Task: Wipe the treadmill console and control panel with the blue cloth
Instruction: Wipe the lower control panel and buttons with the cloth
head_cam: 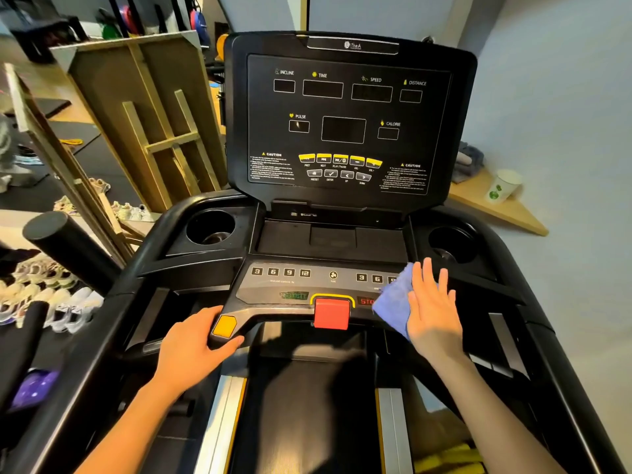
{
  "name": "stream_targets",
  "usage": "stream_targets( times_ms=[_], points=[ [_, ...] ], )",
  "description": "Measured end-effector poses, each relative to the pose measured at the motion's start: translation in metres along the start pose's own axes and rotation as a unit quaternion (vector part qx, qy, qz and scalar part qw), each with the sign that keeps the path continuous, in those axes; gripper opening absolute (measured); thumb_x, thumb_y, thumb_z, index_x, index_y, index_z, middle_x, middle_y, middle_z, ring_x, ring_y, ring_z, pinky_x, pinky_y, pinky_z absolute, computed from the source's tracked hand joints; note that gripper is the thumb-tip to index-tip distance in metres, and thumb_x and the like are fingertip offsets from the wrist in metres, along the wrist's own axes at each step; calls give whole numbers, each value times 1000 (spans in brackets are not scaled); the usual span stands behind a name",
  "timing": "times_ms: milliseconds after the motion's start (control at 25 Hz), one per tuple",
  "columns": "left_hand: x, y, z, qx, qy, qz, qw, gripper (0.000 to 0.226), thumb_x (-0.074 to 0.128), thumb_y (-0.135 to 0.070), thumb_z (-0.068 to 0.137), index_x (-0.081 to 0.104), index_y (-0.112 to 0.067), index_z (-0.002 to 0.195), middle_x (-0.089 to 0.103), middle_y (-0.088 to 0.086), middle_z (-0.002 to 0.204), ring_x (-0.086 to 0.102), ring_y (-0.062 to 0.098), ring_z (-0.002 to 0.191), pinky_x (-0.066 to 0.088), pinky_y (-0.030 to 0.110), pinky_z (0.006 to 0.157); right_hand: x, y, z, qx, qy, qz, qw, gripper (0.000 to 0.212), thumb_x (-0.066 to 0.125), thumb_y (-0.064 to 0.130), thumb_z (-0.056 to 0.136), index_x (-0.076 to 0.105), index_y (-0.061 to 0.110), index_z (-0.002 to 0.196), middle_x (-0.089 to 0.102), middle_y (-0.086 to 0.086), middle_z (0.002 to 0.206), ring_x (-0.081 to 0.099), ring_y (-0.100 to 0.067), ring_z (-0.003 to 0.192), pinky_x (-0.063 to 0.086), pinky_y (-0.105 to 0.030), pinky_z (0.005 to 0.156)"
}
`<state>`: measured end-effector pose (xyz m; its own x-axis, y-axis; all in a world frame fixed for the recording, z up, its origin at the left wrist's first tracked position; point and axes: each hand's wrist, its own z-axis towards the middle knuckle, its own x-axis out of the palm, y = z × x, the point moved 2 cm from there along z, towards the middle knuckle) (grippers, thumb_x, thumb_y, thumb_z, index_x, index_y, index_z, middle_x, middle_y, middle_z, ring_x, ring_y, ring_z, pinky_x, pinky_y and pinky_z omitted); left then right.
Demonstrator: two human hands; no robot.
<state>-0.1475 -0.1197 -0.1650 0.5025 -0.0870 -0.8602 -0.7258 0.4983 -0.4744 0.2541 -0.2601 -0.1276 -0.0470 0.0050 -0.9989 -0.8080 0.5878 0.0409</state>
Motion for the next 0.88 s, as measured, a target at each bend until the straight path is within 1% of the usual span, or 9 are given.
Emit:
stream_targets(
  times_ms=[40,80,160,280,360,440,520,760,880],
  points=[
    [0,0,0,0,0,0,1000,74,55,-77,73,60,-24,125,71,-10,103,66,9,85,54,27,72,-5,5,7,20,0,21,1000,63,34,27,107,0,16,159,-3,-8,168,0,-36,153,20,-51,121],
    [0,0,0,-2,-1,1,1000,74,54,-77,73,60,-24,125,71,-10,103,66,8,85,53,25,71,-8,11,12,29,-8,29,999,63,33,27,107,0,17,159,-3,-7,168,0,-35,153,19,-50,121],
    [-2,-2,0,-6,-2,1,1000,73,54,-77,73,61,-25,123,69,-14,100,64,6,82,50,22,69,-12,23,19,36,-26,24,999,61,35,27,107,6,16,160,1,-7,169,2,-36,153,20,-50,121],
    [-5,-8,1,-2,-4,3,1000,72,52,-81,73,60,-28,121,59,-24,96,60,0,77,48,20,68,-12,39,26,29,-52,21,998,58,39,26,105,19,13,158,10,-8,168,4,-41,152,20,-53,121],
    [-6,-9,1,-1,-6,1,1000,72,51,-82,73,59,-30,121,58,-26,98,62,1,79,51,23,69,-12,54,29,6,-68,30,997,55,43,24,103,29,13,156,19,-9,166,3,-42,152,15,-54,122],
    [-5,-8,0,-5,-7,-2,1000,67,56,-77,74,59,-30,122,63,-22,101,65,4,85,54,28,73,-11,78,27,-42,-77,35,995,53,46,22,101,36,13,153,25,-10,164,5,-42,152,12,-55,122],
    [-5,-6,0,-4,-12,-5,1000,63,59,-73,75,59,-31,122,68,-18,104,65,4,87,54,30,75,-10,108,22,-92,-83,41,992,52,49,20,100,41,13,150,29,-9,163,7,-43,152,11,-56,121],
    [-4,-5,1,-1,-17,3,1000,64,60,-74,76,60,-30,122,70,-16,102,65,3,87,53,27,77,-9,184,16,-177,-63,58,981,54,44,27,102,33,19,154,20,-4,166,-1,-39,153,4,-52,123],
    [-3,-3,1,-6,-16,8,1000,68,58,-76,75,59,-30,125,70,-16,104,64,4,89,50,23,77,-7,209,10,-203,-63,67,975,56,48,26,101,32,18,155,20,-5,166,0,-40,153,4,-52,123]
  ],
)
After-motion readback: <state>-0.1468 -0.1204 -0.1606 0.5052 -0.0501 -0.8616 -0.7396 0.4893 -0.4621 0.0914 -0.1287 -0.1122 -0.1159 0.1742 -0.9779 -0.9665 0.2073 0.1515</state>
